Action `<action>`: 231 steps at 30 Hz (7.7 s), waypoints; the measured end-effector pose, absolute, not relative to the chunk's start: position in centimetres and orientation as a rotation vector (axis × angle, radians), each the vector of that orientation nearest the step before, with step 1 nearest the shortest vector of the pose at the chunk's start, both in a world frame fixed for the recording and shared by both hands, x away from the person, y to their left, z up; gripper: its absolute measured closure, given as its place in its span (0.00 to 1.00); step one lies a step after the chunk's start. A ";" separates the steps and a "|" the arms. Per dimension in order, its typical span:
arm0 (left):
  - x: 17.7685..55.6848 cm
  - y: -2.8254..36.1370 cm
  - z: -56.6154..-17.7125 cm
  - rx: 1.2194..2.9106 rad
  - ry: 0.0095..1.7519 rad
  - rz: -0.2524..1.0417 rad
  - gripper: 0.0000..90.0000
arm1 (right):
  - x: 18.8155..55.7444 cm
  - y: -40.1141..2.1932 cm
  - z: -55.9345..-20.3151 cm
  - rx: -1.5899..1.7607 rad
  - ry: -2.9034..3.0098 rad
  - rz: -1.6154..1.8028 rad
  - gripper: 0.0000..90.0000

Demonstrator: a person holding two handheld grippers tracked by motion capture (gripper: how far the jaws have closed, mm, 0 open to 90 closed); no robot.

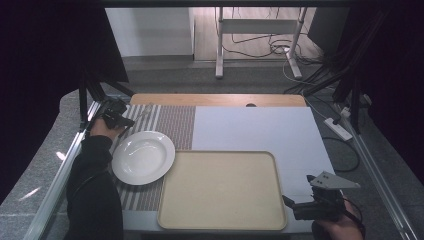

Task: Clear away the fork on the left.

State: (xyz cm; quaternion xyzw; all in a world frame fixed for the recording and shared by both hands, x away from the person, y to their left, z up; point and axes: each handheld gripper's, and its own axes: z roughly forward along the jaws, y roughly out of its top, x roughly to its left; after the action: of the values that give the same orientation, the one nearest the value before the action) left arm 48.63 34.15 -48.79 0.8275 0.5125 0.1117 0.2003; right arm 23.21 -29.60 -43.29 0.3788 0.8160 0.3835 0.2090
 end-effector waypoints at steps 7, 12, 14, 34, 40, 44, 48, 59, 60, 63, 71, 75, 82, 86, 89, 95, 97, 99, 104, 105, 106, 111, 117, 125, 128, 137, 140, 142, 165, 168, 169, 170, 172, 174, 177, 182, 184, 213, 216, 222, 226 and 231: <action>47.4 33.5 -47.9 2.285 1.392 0.256 0.93 | 23.2 -29.6 -43.3 1.052 2.268 1.066 0.00; 46.3 32.2 -47.8 2.300 1.360 0.219 0.93 | 23.2 -29.6 -43.3 1.051 2.266 1.066 0.00; 45.9 31.7 -47.7 2.299 1.344 0.205 0.93 | 23.2 -29.6 -43.3 1.051 2.266 1.065 0.00; 39.5 27.5 -47.1 2.312 1.218 0.144 0.93 | 23.1 -29.6 -43.3 1.046 2.265 1.070 0.00; 37.1 26.4 -46.8 2.312 1.185 0.138 0.92 | 23.1 -29.6 -43.3 1.044 2.266 1.070 0.00; 35.4 25.9 -46.8 2.313 1.176 0.132 0.92 | 23.1 -29.6 -43.3 1.041 2.267 1.068 0.00; 33.8 24.9 -46.9 2.322 1.163 0.118 0.92 | 23.1 -29.5 -43.3 1.041 2.269 1.059 0.00; 30.3 20.1 -47.3 2.368 1.093 0.044 0.92 | 23.1 -29.4 -43.3 1.033 2.273 1.053 0.00; 30.1 19.6 -47.4 2.376 1.081 0.037 0.92 | 23.1 -29.4 -43.3 1.032 2.275 1.050 0.00; 29.7 17.7 -47.7 2.416 1.051 0.013 0.92 | 23.1 -29.4 -43.3 1.033 2.275 1.049 0.00; 29.1 13.6 -48.9 2.531 0.980 -0.020 0.92 | 23.1 -29.4 -43.3 1.031 2.277 1.047 0.00; 29.3 12.5 -50.0 2.611 0.957 -0.047 0.92 | 23.1 -29.4 -43.3 1.030 2.278 1.043 0.00; 29.7 12.0 -49.4 2.615 0.898 0.042 0.84 | 23.1 -29.4 -43.3 1.028 2.284 1.040 0.00; 30.3 11.3 -48.7 2.550 0.884 -0.028 0.99 | 23.1 -29.3 -43.4 1.028 2.286 1.037 0.00; 30.6 10.2 -48.9 2.582 0.841 -0.033 0.99 | 23.1 -29.3 -43.4 1.029 2.287 1.036 0.00; 31.2 8.4 -50.3 2.672 0.819 -0.006 0.99 | 23.1 -29.3 -43.4 1.028 2.286 1.037 0.00; 31.4 8.6 -50.5 2.662 0.832 -0.022 0.99 | 23.1 -29.4 -43.4 1.027 2.285 1.041 0.00; 31.5 8.9 -50.5 2.664 0.849 -0.006 0.99 | 23.1 -29.4 -43.4 1.026 2.284 1.043 0.00; 32.0 9.8 -50.6 2.644 0.896 -0.017 0.99 | 23.1 -29.4 -43.3 1.022 2.285 1.046 0.00; 32.0 9.9 -50.5 2.649 0.902 0.001 0.99 | 23.0 -29.4 -43.3 1.020 2.284 1.047 0.00; 32.1 10.0 -50.5 2.656 0.906 0.018 0.99 | 23.0 -29.4 -43.3 1.019 2.285 1.047 0.00; 32.5 11.0 -50.5 2.657 0.951 0.044 0.99 | 23.0 -29.4 -43.3 1.018 2.286 1.048 0.00; 33.2 12.6 -50.5 2.640 1.022 0.052 0.99 | 23.0 -29.4 -43.3 1.015 2.289 1.049 0.00; 33.8 14.3 -50.6 2.606 1.100 0.045 0.99 | 23.0 -29.4 -43.3 1.013 2.289 1.049 0.00; 34.0 14.8 -50.6 2.592 1.129 0.044 0.99 | 23.0 -29.4 -43.3 1.013 2.289 1.051 0.00; 34.1 15.3 -50.4 2.569 1.138 0.040 0.97 | 23.0 -29.4 -43.3 1.010 2.289 1.049 0.00; 34.0 15.5 -50.0 2.514 1.120 0.039 0.92 | 23.0 -29.4 -43.3 1.011 2.289 1.050 0.00; 33.9 15.7 -49.7 2.486 1.100 0.043 0.87 | 23.0 -29.4 -43.3 1.011 2.288 1.050 0.00; 32.2 17.2 -47.7 2.326 1.003 0.118 0.40 | 23.0 -29.3 -43.3 1.007 2.294 1.050 0.00; 32.1 17.6 -47.6 2.312 1.008 0.123 0.34 | 23.0 -29.3 -43.3 1.004 2.295 1.049 0.00; 32.0 17.7 -47.6 2.304 1.012 0.126 0.32 | 23.0 -29.3 -43.3 1.003 2.296 1.048 0.00; 32.0 17.8 -47.6 2.296 1.018 0.122 0.29 | 23.0 -29.3 -43.3 1.003 2.297 1.048 0.00; 31.9 18.1 -47.5 2.283 1.022 0.118 0.26 | 23.0 -29.3 -43.3 1.003 2.295 1.049 0.00; 31.7 18.4 -47.4 2.267 1.031 0.114 0.22 | 23.0 -29.3 -43.3 1.004 2.295 1.050 0.00; 31.4 18.9 -47.3 2.240 1.046 0.114 0.18 | 23.0 -29.3 -43.3 1.003 2.296 1.049 0.00; 30.9 19.7 -46.9 2.194 1.054 0.116 0.15 | 23.0 -29.3 -43.3 1.004 2.295 1.049 0.00; 30.7 19.9 -46.7 2.175 1.062 0.124 0.14 | 23.0 -29.3 -43.3 1.003 2.296 1.049 0.00; 28.4 22.6 -46.6 2.110 1.132 0.204 0.00 | 23.0 -29.3 -43.3 1.006 2.295 1.049 0.00; 28.2 22.9 -46.8 2.105 1.132 0.206 0.00 | 23.0 -29.3 -43.3 1.006 2.294 1.049 0.00; 27.6 23.5 -46.8 2.084 1.138 0.221 0.00 | 23.0 -29.3 -43.3 1.007 2.294 1.049 0.00; 27.2 23.9 -47.0 2.066 1.145 0.223 0.00 | 23.0 -29.3 -43.3 1.007 2.293 1.049 0.00; 26.6 24.4 -47.2 2.044 1.158 0.214 0.00 | 23.0 -29.3 -43.3 1.008 2.294 1.048 0.00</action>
State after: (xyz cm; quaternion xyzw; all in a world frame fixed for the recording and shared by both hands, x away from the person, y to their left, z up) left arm 26.62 24.40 -47.19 0.8010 0.4538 0.0838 0.3813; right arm 22.98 -29.31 -43.32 0.3626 0.8257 0.3772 0.2110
